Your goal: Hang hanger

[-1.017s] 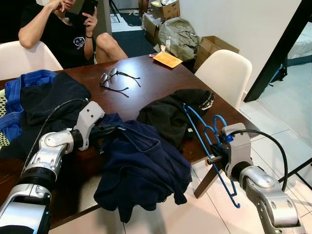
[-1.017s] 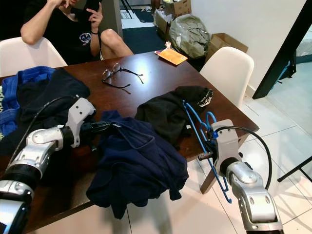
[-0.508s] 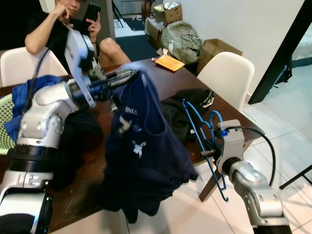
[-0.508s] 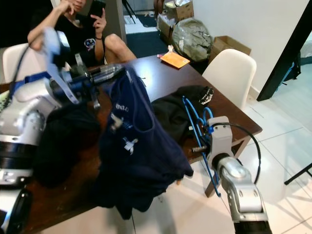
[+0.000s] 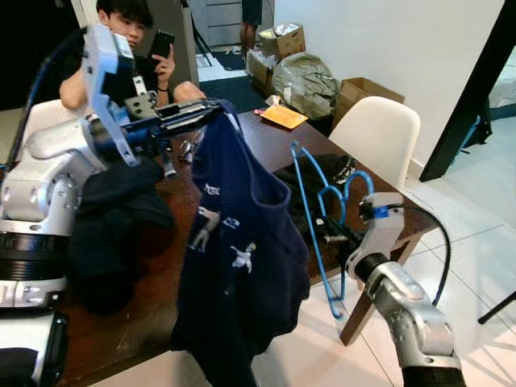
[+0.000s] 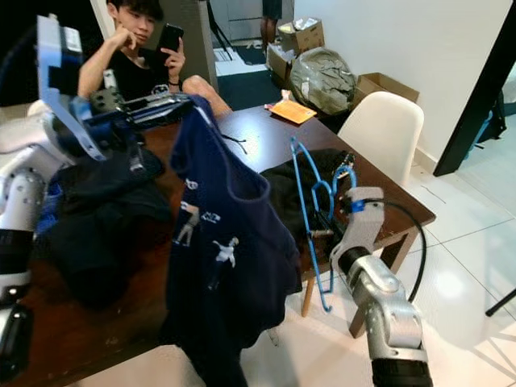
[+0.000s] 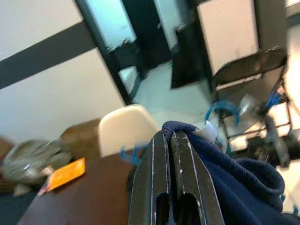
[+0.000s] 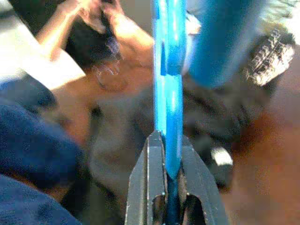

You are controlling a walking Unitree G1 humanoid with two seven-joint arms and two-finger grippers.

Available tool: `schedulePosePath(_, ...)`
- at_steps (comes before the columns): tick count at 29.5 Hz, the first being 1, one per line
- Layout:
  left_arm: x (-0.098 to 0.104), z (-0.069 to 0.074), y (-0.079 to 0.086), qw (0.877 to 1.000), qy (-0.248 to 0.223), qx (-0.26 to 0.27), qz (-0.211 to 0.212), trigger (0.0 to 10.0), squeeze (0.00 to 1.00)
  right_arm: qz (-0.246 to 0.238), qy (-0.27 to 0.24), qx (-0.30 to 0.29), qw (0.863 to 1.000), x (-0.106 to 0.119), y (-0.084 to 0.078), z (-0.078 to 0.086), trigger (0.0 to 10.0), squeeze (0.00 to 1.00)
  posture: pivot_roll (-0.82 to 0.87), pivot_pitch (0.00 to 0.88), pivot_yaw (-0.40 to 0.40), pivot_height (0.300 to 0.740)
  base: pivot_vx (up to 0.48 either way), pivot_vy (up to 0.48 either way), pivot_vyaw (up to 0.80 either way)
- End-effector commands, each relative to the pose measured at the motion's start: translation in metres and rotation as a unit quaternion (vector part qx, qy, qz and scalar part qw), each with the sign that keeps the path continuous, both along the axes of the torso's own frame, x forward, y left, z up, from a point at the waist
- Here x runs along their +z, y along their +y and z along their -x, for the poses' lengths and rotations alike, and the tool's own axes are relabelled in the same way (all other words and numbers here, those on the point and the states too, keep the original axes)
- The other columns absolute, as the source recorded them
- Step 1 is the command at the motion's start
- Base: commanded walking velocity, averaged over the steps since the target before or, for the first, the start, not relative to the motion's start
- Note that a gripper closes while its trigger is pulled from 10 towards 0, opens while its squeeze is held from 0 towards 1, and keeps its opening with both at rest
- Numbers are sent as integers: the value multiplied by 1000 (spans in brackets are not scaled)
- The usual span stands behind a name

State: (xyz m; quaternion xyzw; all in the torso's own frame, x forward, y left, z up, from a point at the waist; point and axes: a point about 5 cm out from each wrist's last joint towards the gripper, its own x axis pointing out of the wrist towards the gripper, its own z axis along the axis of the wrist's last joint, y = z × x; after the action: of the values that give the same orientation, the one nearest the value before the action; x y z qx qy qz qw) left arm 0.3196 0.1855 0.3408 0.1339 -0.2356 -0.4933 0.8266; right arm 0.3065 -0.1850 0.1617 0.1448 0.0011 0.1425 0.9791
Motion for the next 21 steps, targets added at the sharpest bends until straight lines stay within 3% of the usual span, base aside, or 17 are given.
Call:
schedulePosePath(1,4,1,8,1000,-8,19,-2,0,0,-16,-17,6,1000,6,-2,0,10000,0,47,0,65,740,0,0,0)
schedulePosePath(2,0,1,13,999,-1,35,-7,0,0,-27,-49,30,998,22,-16,3,10000,0,40,0,68,740,0,0,0)
schedulePosePath(3,0,1,13,999,-1,35,-7,0,0,-27,-49,30,998,22,-16,3,10000,0,40,0,68,740,0,0,0)
schedulePosePath(4,-3,1,15,999,5,43,-10,0,0,-23,-83,60,995,39,-31,8,10000,0,33,0,71,740,0,0,0)
schedulePosePath(5,-3,1,15,999,5,43,-10,0,0,-23,-83,60,995,39,-31,8,10000,0,33,0,71,740,0,0,0)
schedulePosePath(6,-7,2,15,999,9,45,-12,0,0,1,-111,82,990,57,-46,13,10000,0,30,0,73,740,0,0,0)
schedulePosePath(9,-7,2,15,999,9,45,-12,0,0,1,-111,82,990,57,-46,13,10000,0,30,0,73,740,0,0,0)
schedulePosePath(11,-15,-3,14,998,17,57,-18,0,0,53,-133,87,986,78,-59,14,10000,0,25,0,73,740,0,0,0)
schedulePosePath(13,-21,-8,14,997,22,70,-25,0,0,68,-134,80,985,80,-58,12,10000,0,25,0,72,740,0,0,0)
schedulePosePath(15,-45,-20,6,993,34,101,-59,0,0,88,-114,55,988,67,-43,4,10000,0,27,0,73,740,0,0,0)
schedulePosePath(16,-45,-20,6,993,34,101,-59,0,0,88,-114,55,988,67,-43,4,10000,0,27,0,73,740,0,0,0)
schedulePosePath(19,-72,-22,-29,993,54,65,-84,0,0,80,-80,33,993,45,-24,-1,10000,0,26,0,76,740,0,0,0)
schedulePosePath(21,-72,-22,-29,993,54,65,-84,0,0,80,-80,33,993,45,-24,-1,10000,0,26,0,76,740,0,0,0)
